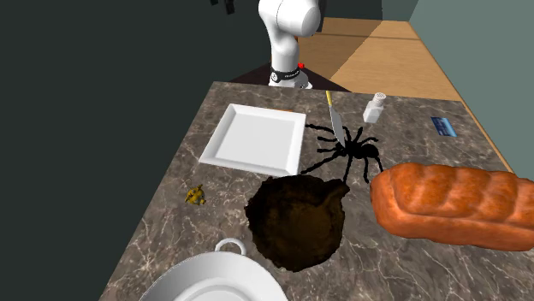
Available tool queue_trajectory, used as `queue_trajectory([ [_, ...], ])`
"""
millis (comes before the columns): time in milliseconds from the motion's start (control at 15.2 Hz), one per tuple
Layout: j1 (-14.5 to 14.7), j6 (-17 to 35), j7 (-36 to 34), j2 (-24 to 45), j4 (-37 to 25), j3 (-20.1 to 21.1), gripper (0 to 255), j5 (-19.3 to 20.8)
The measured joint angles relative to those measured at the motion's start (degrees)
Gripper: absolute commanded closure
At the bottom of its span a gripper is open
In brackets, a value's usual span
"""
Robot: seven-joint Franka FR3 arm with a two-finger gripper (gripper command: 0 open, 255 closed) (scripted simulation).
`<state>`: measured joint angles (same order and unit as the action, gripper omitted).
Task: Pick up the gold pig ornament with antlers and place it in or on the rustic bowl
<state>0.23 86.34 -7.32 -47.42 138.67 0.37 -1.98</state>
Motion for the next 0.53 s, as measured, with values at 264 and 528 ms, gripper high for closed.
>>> queue_trajectory([
  [264,0.59,2.66,-1.74,3.87,-0.9,1.67,0,-1.33],
  [528,1.57,7.0,-4.93,10.99,-3.17,4.7,0,-3.4],
])
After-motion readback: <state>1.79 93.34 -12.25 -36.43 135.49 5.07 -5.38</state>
